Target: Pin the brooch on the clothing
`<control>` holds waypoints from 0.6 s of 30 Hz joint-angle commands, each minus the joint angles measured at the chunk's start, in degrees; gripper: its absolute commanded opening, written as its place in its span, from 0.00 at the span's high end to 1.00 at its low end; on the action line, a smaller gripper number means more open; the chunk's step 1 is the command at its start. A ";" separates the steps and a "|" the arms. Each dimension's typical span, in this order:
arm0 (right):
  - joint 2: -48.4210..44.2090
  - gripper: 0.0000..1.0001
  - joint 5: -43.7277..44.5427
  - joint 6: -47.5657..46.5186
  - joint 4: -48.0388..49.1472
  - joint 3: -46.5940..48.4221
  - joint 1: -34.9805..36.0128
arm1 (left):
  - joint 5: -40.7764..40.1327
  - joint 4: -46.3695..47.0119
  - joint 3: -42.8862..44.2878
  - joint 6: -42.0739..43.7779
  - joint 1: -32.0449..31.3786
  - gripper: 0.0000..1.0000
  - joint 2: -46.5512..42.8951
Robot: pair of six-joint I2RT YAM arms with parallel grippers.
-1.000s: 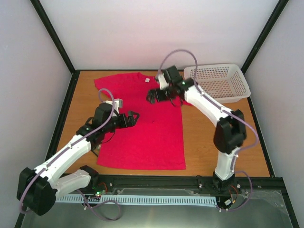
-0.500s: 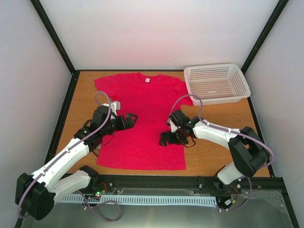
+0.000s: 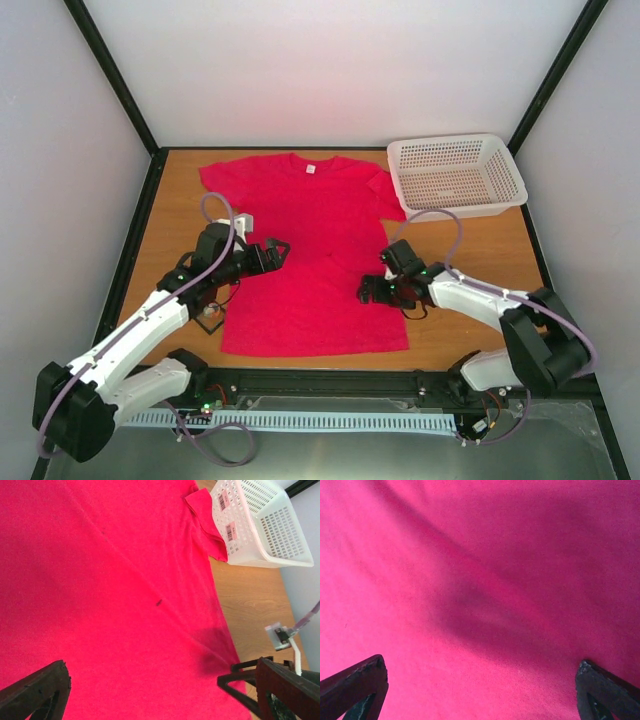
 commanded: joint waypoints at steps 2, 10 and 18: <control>-4.06 0.00 7.96 1.80 -5.68 -4.63 -4.61 | -0.45 -0.29 1.38 1.06 -0.47 0.00 1.02; -8.33 0.00 -2.39 -7.79 -7.84 2.74 -4.85 | -0.82 -0.04 2.17 1.93 -0.47 0.00 2.70; -7.12 0.00 2.23 -14.22 -9.13 14.30 -13.84 | 7.97 4.67 1.07 2.79 -0.43 0.00 7.75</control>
